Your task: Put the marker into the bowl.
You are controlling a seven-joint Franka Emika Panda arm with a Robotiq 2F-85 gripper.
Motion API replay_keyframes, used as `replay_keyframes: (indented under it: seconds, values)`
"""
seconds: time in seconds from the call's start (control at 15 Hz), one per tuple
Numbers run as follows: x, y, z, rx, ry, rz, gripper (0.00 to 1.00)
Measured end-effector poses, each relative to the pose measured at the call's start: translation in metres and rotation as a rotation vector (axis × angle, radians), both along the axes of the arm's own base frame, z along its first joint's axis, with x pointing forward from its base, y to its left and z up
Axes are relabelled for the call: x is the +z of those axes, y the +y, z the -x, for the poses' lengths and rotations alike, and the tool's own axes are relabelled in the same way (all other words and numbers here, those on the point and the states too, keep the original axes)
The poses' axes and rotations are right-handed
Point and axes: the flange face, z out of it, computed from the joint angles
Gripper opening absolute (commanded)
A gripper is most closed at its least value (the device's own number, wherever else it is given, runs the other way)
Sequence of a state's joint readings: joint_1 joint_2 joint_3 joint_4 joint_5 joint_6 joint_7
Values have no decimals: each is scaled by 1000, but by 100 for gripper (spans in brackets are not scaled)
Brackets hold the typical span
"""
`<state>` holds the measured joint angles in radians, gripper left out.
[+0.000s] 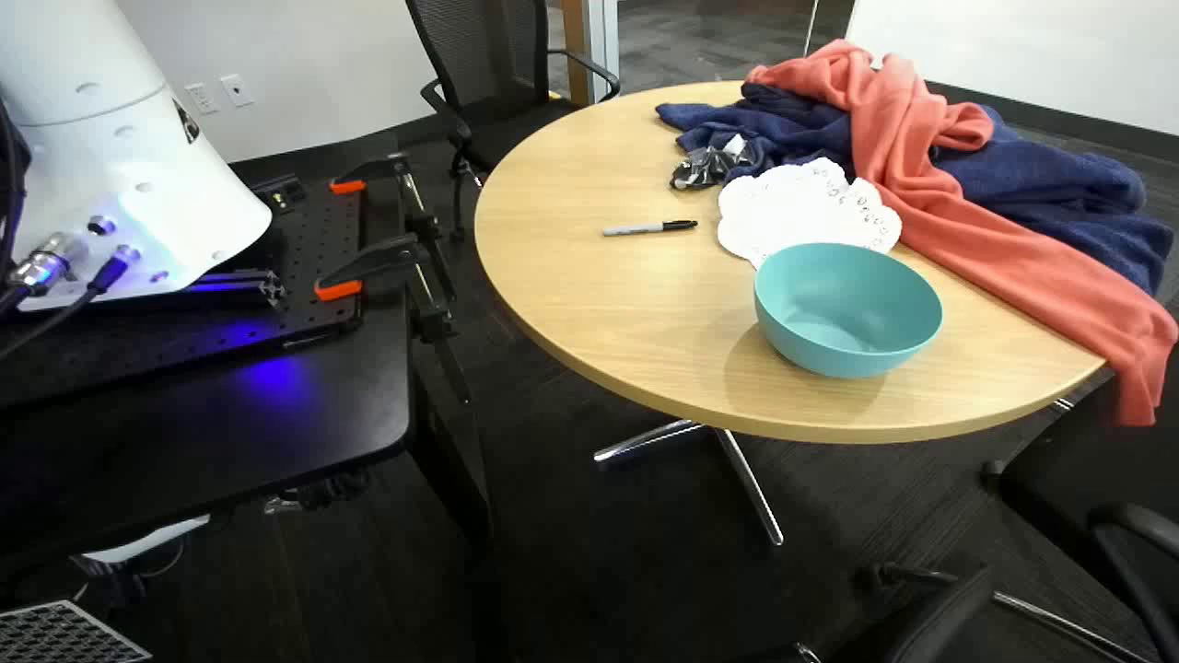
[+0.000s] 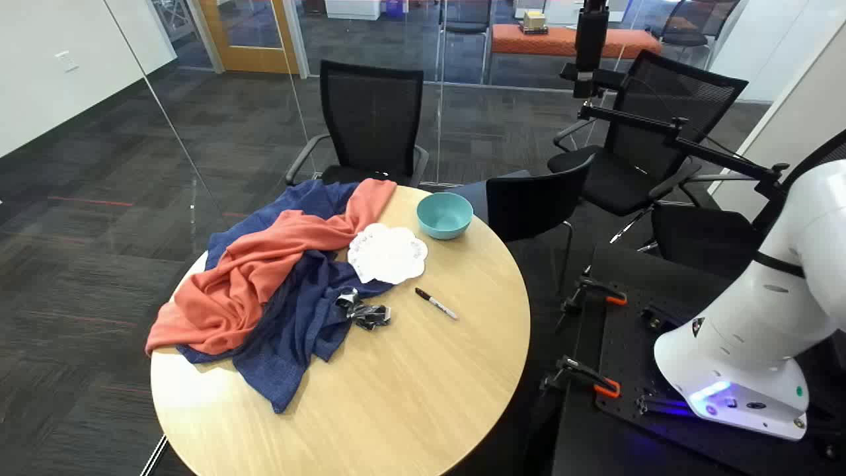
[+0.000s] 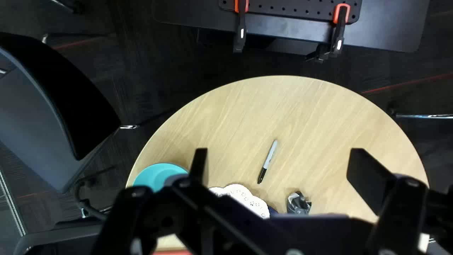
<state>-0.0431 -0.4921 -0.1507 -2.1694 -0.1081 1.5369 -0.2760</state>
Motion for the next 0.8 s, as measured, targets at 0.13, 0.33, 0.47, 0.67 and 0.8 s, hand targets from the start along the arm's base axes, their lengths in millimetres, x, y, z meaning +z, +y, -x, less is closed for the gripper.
replay_keyframes:
  seconds: [0.13, 0.33, 0.47, 0.67, 0.8]
  values:
    - [0, 0, 0, 0, 0, 0, 100]
    - [0, 0, 0, 0, 0, 0, 100]
    - [0, 0, 0, 0, 0, 0, 100]
    - [0, 0, 0, 0, 0, 0, 100]
    - [-1, 1, -1, -7, -9, -1, 100]
